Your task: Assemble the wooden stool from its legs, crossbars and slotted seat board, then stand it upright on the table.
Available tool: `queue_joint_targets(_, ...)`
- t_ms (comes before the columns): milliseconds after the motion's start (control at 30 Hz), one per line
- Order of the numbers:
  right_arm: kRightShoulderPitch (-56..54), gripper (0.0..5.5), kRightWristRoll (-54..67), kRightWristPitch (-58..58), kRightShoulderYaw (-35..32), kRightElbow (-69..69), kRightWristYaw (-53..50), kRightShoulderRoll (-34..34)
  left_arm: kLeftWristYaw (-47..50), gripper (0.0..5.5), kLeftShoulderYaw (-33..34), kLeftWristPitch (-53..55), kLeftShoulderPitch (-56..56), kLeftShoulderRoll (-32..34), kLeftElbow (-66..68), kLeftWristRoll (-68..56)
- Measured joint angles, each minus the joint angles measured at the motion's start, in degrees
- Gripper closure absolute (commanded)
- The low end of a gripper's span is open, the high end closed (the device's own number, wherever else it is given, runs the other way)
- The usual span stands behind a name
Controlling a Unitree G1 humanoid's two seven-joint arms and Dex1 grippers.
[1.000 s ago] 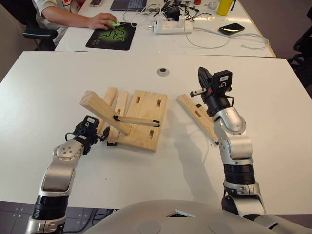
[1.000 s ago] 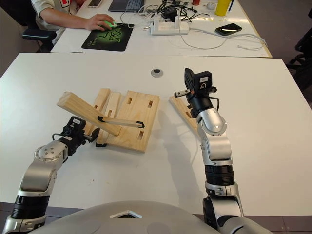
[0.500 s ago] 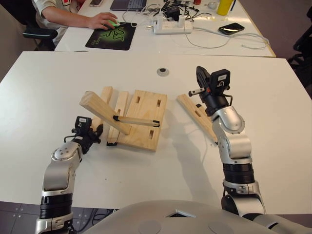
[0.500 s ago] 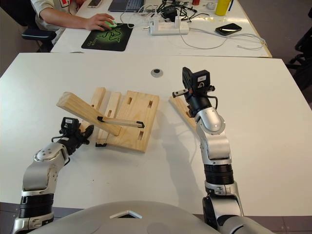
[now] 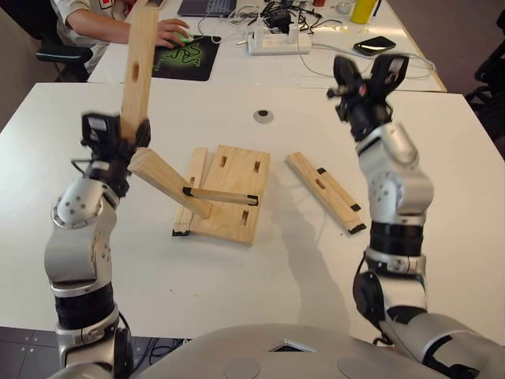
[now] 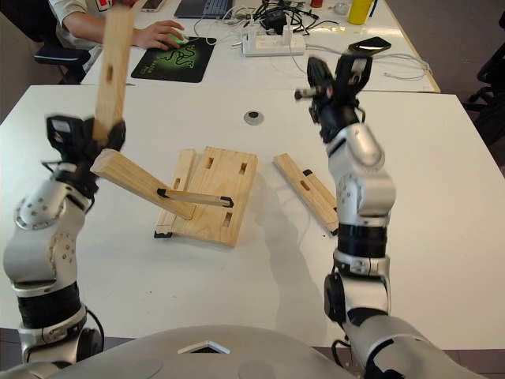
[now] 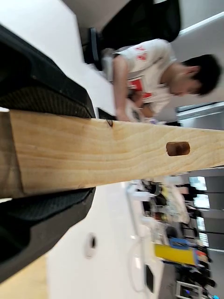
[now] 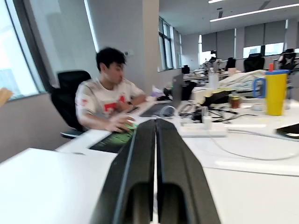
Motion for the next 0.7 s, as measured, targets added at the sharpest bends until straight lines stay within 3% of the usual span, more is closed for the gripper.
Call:
queue_joint_targets(133, -13.13, 4.69, 21.49, 16.33, -8.47, 3.39, -1.86, -0.20, -0.17, 3.42, -0.68, -0.73, -7.65, 0.55, -6.65, -2.74)
queue_joint_targets(400, -22.99, 3.48, 43.86, 27.70, -12.62, 6.73, -12.46, 0.78, -2.27, 3.42, -6.44, 7.03, -11.10, -0.05, -11.29, -11.61)
queue_joint_targets(600, -19.98, 2.65, 50.32, 32.01, -12.10, 7.29, -0.95, -4.08, 5.10, 3.42, 1.36, 13.92, -12.03, -9.53, -11.08, -37.26)
queue_joint_targets(700, -17.91, 2.08, 51.87, 33.48, -12.41, 9.25, 4.40, -7.06, 11.31, 3.42, 3.68, 14.10, -12.92, -10.99, -10.13, -51.33)
